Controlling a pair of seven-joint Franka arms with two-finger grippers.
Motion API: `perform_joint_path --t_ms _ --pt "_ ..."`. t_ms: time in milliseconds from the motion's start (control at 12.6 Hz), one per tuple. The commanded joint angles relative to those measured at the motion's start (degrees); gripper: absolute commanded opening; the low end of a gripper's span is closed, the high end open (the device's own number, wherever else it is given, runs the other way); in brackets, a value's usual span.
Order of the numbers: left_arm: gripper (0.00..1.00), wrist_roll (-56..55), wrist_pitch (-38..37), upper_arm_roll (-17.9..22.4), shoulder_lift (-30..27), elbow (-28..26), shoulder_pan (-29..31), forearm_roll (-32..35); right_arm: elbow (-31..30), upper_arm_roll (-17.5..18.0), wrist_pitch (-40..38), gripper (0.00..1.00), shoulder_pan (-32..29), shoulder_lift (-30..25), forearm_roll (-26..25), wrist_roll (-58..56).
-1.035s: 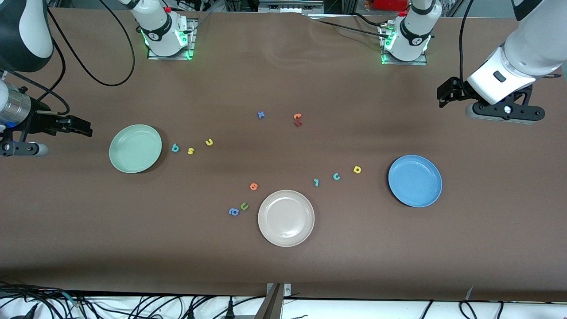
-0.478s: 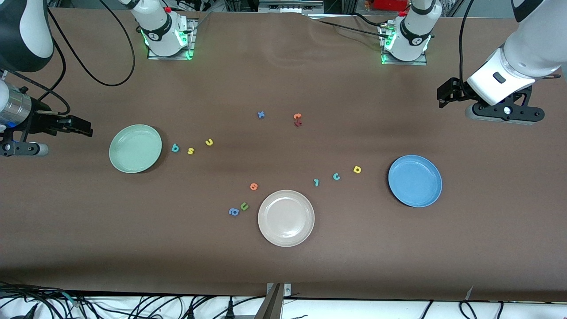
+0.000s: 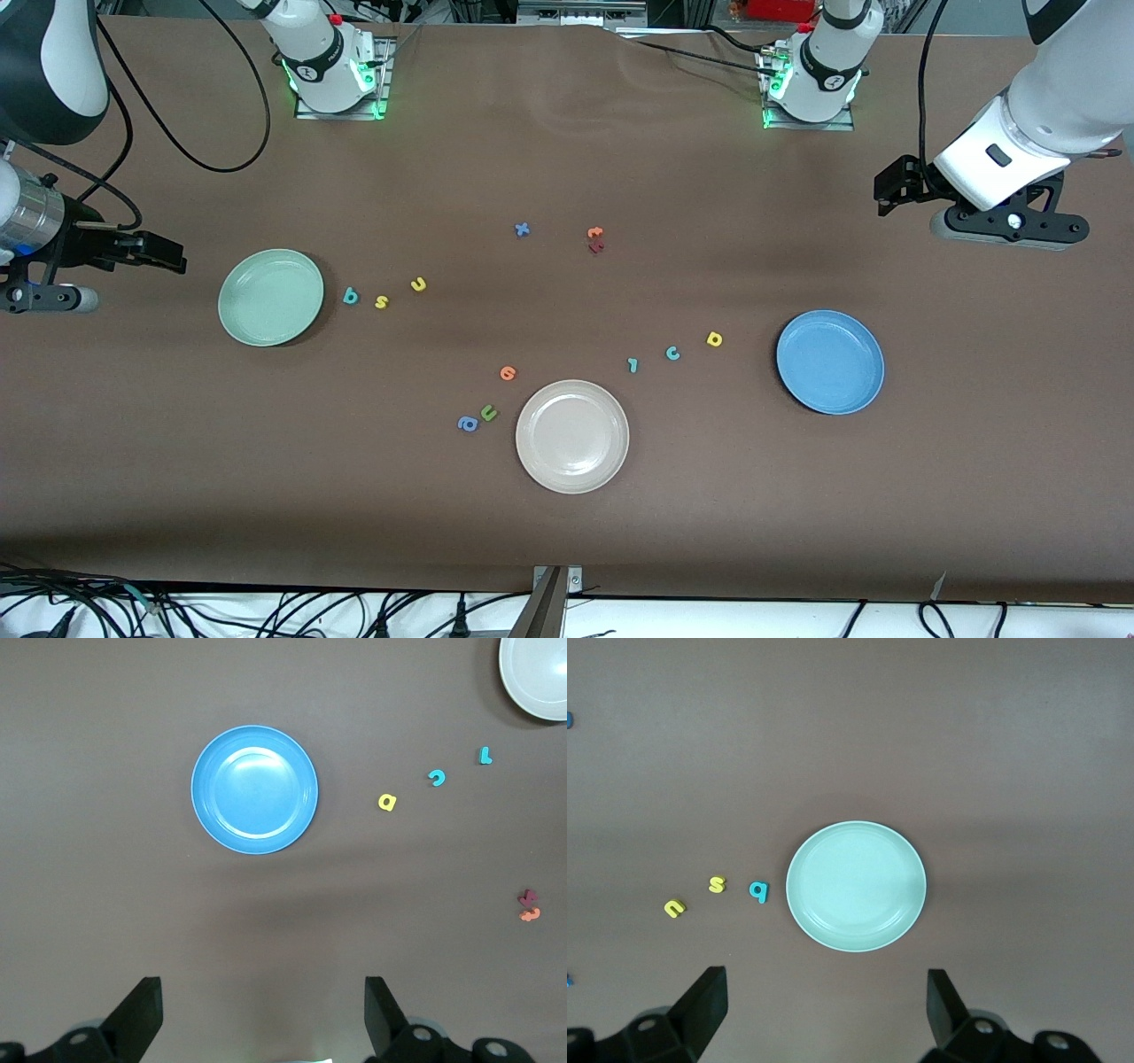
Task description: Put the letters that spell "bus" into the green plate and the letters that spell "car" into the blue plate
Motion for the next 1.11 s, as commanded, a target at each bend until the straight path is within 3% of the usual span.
perform_joint_path --t_ms 0,875,1035 --pt "1.00 0.10 -1.00 -0.22 0.31 1.01 0.40 -0.29 -1.57 0.24 0.70 0.99 -0.01 -1.38 0.03 0.90" --pt "1.00 0.02 -1.00 -0.22 1.35 1.01 -0.03 -0.29 -1.57 0.59 0.27 0.99 0.08 -1.47 0.12 2.73" --pt "1.00 0.10 -0.74 -0.57 3.72 1.01 -0.73 -2.55 -1.49 3.66 0.18 0.99 0.08 -1.47 0.12 8.78"
